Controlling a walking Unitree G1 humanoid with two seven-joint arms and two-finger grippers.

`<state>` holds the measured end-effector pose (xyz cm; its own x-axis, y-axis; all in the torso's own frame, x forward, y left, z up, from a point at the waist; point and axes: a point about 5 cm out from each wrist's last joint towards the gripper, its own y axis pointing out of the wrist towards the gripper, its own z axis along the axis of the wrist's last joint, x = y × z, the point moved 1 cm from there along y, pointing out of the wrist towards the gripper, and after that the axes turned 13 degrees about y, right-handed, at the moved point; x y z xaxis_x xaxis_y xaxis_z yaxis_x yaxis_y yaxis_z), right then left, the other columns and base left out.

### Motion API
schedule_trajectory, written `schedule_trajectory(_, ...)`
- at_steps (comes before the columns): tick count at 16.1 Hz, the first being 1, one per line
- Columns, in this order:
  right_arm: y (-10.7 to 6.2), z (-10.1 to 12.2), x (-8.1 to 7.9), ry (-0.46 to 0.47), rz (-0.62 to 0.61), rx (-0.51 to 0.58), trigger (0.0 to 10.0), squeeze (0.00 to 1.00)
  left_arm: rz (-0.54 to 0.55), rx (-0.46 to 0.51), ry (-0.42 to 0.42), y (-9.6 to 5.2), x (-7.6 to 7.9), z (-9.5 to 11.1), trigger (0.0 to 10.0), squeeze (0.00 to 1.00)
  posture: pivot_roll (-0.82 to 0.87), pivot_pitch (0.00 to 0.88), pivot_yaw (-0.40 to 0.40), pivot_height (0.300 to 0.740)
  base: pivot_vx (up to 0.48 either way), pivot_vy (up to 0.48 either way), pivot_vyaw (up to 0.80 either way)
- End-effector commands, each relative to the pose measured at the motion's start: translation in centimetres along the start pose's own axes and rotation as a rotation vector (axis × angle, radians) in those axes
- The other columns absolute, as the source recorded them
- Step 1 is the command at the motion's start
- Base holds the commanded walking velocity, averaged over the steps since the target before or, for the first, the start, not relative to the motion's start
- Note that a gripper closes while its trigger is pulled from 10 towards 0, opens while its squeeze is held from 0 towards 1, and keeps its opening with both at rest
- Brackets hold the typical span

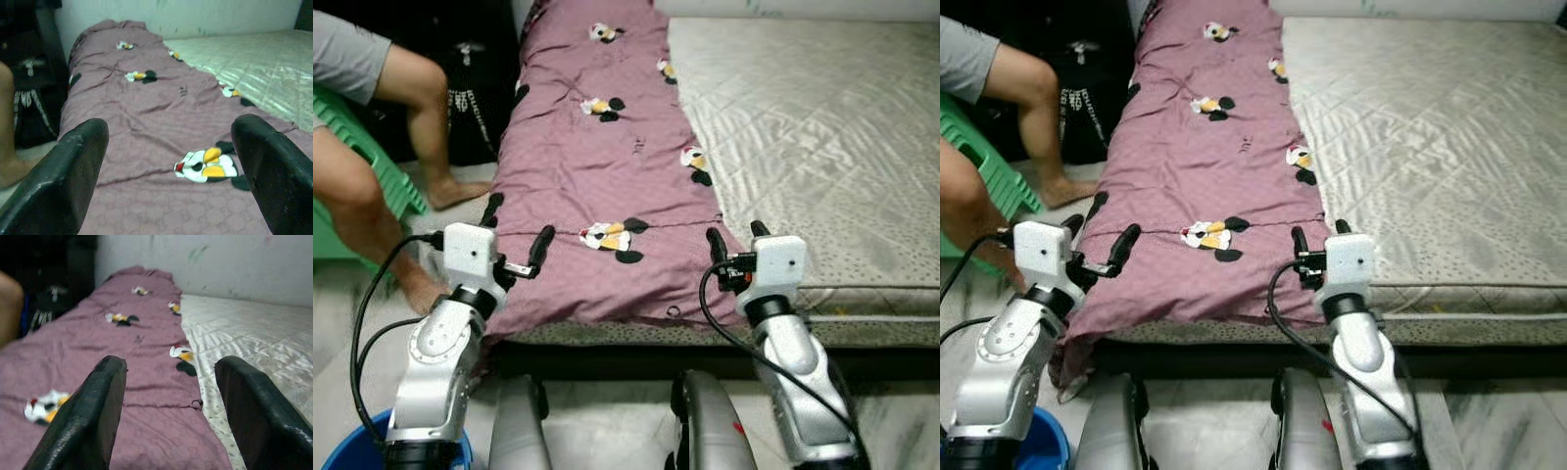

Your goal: Clean up the room

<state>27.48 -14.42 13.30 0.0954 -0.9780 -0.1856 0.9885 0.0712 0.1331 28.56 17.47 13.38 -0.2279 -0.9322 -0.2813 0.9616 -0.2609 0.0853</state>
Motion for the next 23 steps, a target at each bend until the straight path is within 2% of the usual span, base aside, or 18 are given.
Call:
schedule_trajectory(1,-0.1,0.4,0.1,0.022,-0.026,0.01,10.0,0.0,0.0,0.012,0.015,0.1,0.0,0.1,10.0,0.0,-0.04,0.0,0.003,0.582,0.0,0.0,0.0)
schedule_trajectory(2,0.0,0.6,0.7,0.047,-0.072,0.012,10.0,0.0,0.026,0.052,0.029,0.0,0.0,0.5,10.0,0.0,-0.05,0.0,0.003,0.592,0.0,0.0,0.0)
schedule_trajectory(4,0.2,0.9,1.4,0.044,-0.085,0.006,10.0,0.0,0.022,0.028,0.029,0.1,0.4,0.0,10.0,0.0,-0.06,0.0,-0.003,0.617,0.0,0.0,0.0)
schedule_trajectory(5,0.3,0.9,1.7,0.041,-0.096,-0.001,10.0,0.0,0.056,-0.06,-0.038,0.4,0.2,-1.2,10.0,0.0,-0.06,0.0,-0.01,0.632,0.0,0.0,0.0)
schedule_trajectory(7,0.2,0.9,2.1,0.061,-0.116,-0.01,10.0,0.0,0.1,-0.162,-0.097,0.5,0.1,-2.6,10.0,0.0,-0.07,0.0,-0.015,0.652,0.0,0.0,0.0)
schedule_trajectory(8,0.2,1.0,2.2,0.065,-0.12,-0.015,10.0,0.0,0.107,-0.164,-0.111,0.5,0.2,-2.6,10.0,0.0,-0.07,0.0,-0.016,0.667,0.0,0.0,0.0)
schedule_trajectory(15,0.4,1.0,2.2,0.089,-0.134,-0.033,10.0,0.0,0.059,-0.194,-0.065,1.4,0.9,-2.4,10.0,0.0,-0.08,0.0,-0.016,0.737,0.0,0.0,0.0)
schedule_trajectory(17,0.3,1.0,2.2,0.09,-0.138,-0.039,10.0,0.0,0.06,-0.201,-0.065,1.4,0.9,-2.5,10.0,0.0,-0.08,0.0,-0.018,0.74,0.0,0.0,0.0)
schedule_trajectory(18,0.3,1.0,2.3,0.089,-0.141,-0.043,10.0,0.0,0.077,-0.22,-0.108,1.3,0.7,-2.7,10.0,0.0,-0.08,0.0,-0.018,0.74,0.0,0.0,0.0)
schedule_trajectory(20,0.1,0.8,2.6,0.095,-0.16,-0.05,10.0,0.0,0.083,-0.209,-0.104,1.2,0.5,-2.7,10.0,0.0,-0.08,0.0,-0.022,0.74,0.0,0.0,0.0)
schedule_trajectory(21,0.1,0.8,2.6,0.099,-0.168,-0.052,10.0,1.0,0.085,-0.211,-0.129,1.1,0.5,-2.8,10.0,0.0,-0.08,0.0,-0.022,0.74,0.0,0.0,0.0)
schedule_trajectory(22,0.1,0.7,2.7,0.102,-0.171,-0.052,10.0,1.0,0.081,-0.206,-0.151,1.0,0.5,-2.9,10.0,0.11,-0.07,0.0,-0.024,0.74,0.0,0.0,0.0)
schedule_trajectory(23,0.2,0.7,2.7,0.101,-0.171,-0.053,10.0,1.0,0.053,-0.185,-0.191,0.9,0.7,-2.8,10.0,1.0,-0.07,0.0,-0.026,0.74,0.0,0.0,0.0)
